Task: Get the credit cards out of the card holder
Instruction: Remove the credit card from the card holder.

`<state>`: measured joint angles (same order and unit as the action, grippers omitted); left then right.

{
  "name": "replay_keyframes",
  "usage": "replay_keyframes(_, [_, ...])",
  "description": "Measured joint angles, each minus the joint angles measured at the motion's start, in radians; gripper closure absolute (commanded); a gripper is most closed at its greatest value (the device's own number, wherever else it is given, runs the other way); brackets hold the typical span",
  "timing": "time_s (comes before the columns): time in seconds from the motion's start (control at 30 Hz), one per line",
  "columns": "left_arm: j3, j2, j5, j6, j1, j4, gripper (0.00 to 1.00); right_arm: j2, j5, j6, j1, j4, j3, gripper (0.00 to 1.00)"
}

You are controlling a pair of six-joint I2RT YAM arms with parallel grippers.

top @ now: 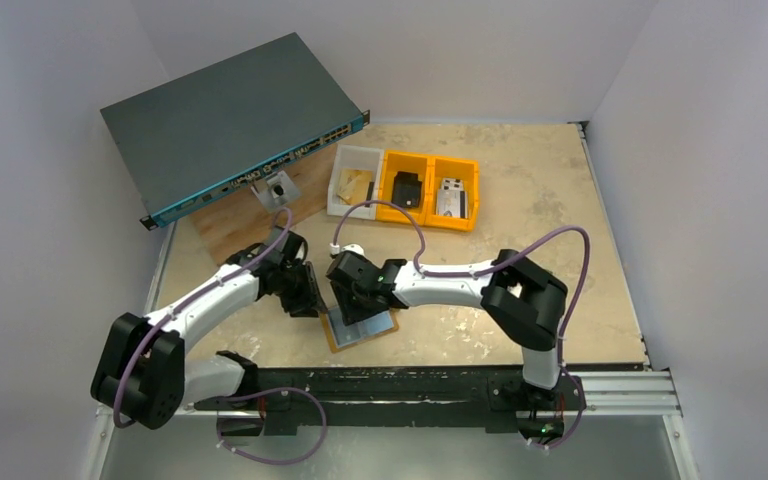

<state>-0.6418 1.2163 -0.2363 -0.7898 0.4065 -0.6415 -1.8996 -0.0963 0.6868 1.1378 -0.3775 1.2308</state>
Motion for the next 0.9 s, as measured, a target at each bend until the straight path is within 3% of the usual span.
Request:
replay_keyframes(0.17, [0.001,0.020,-0.031,0.015,0.000,0.014,0.73,-0.003,0.031,0.018,-0.014,0.043,-0.019,0.82])
replay_keyframes(0.3, [0.001,0.031,-0.059,0.024,0.000,0.031,0.76,0.015,0.093,0.038,-0.048,0.106,-0.071,0.88])
replay_keyframes(0.5, [0.001,0.063,-0.090,0.028,0.006,0.056,0.80,0.036,0.226,0.066,-0.110,0.217,-0.155,0.89])
replay_keyframes(0.9, [-0.003,0.177,-0.134,0.019,0.105,0.130,0.78,0.042,0.361,0.100,-0.166,0.373,-0.245,0.90])
